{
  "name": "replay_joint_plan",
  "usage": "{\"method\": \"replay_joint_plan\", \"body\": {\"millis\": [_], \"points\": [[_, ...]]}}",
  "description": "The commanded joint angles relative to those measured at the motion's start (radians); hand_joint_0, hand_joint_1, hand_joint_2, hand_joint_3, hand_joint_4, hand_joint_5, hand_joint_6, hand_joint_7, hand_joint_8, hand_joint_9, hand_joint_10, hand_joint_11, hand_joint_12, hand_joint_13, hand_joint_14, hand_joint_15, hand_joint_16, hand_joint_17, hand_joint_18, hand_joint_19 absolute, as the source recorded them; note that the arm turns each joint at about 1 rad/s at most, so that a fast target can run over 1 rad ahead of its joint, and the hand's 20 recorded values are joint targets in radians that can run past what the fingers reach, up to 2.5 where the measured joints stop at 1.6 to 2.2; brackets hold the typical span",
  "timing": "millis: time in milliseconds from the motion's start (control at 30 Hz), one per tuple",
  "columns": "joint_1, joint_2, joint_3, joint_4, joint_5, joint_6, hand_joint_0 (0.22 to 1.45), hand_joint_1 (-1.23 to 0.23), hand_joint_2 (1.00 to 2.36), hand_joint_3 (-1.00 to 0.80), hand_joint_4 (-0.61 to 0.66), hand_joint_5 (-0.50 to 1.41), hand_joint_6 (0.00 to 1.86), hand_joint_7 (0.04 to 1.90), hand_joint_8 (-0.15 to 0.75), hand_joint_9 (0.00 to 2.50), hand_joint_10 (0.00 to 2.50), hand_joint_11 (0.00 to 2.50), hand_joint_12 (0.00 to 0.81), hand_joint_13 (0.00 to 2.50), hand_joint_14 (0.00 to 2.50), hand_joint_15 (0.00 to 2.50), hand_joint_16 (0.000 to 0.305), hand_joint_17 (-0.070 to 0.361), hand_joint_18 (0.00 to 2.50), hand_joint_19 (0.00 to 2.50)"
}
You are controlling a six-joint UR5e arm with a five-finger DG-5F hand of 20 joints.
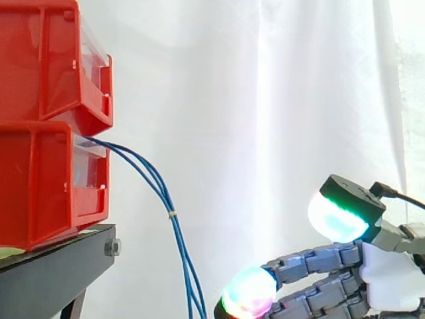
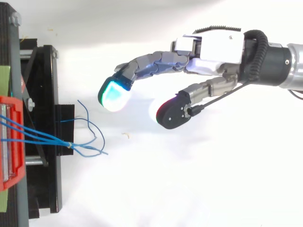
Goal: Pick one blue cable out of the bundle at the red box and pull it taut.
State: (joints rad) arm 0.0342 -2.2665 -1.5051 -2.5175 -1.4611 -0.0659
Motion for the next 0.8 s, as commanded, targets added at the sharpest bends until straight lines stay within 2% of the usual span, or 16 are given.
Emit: {"method": "replay_joint_plan", "body": {"millis": [0, 167, 367, 400, 500, 533, 633, 667, 767], "points": [[0.004, -0.004, 0.003, 0.005, -0.002, 0.0, 0.5, -0.56, 1.0, -0.5, 0.25, -0.23, 0.5, 0.63, 0.304, 0.39, 0.0, 0.05, 0.354, 0.18, 0.0, 0.1, 0.056, 0.125, 0.15, 0.18], [0.004, -0.021, 0.011, 0.028, -0.001, 0.003, 0.5, -0.56, 1.0, -0.5, 0.25, -0.23, 0.5, 0.63, 0.304, 0.39, 0.0, 0.04, 0.354, 0.19, 0.0, 0.1, 0.055, 0.125, 0.15, 0.18], [0.015, -0.028, 0.054, 0.025, 0.028, -0.008, 0.5, -0.56, 1.0, -0.5, 0.25, -0.23, 0.5, 0.63, 0.304, 0.4, 0.0, 0.04, 0.354, 0.19, 0.0, 0.11, 0.055, 0.125, 0.16, 0.18], [0.018, -0.044, 0.074, 0.023, 0.036, -0.008, 0.5, -0.56, 1.0, -0.5, 0.25, -0.23, 0.5, 0.63, 0.305, 0.4, 0.0, 0.05, 0.354, 0.2, 0.0, 0.11, 0.055, 0.124, 0.16, 0.19], [0.02, -0.096, 0.132, 0.009, 0.031, 0.0, 0.5, -0.56, 1.0, -0.5, 0.26, -0.23, 0.5, 0.63, 0.305, 0.4, 0.0, 0.04, 0.354, 0.2, 0.0, 0.11, 0.055, 0.124, 0.16, 0.19], [0.02, -0.131, 0.183, 0.002, 0.027, 0.014, 0.5, -0.56, 1.0, -0.5, 0.26, -0.23, 0.5, 0.63, 0.305, 0.4, 0.0, 0.04, 0.354, 0.2, 0.0, 0.11, 0.055, 0.124, 0.16, 0.19], [0.02, -0.174, 0.246, -0.04, 0.004, 0.041, 0.5, -0.56, 1.0, -0.5, 0.26, -0.22, 0.5, 0.63, 0.306, 0.4, 0.0, 0.04, 0.355, 0.2, 0.0, 0.11, 0.055, 0.123, 0.17, 0.2], [0.026, -0.179, 0.263, -0.063, 0.001, 0.048, 0.5, -0.56, 1.0, -0.5, 0.26, -0.22, 0.5, 0.63, 0.307, 0.4, 0.0, 0.04, 0.355, 0.2, 0.0, 0.11, 0.055, 0.123, 0.17, 0.2], [0.032, -0.177, 0.266, -0.063, 0.005, 0.052, 0.5, -0.56, 1.0, -0.5, 0.26, -0.22, 0.5, 0.63, 0.307, 0.41, 0.0, 0.05, 0.355, 0.2, 0.0, 0.11, 0.055, 0.123, 0.17, 0.2]]}}
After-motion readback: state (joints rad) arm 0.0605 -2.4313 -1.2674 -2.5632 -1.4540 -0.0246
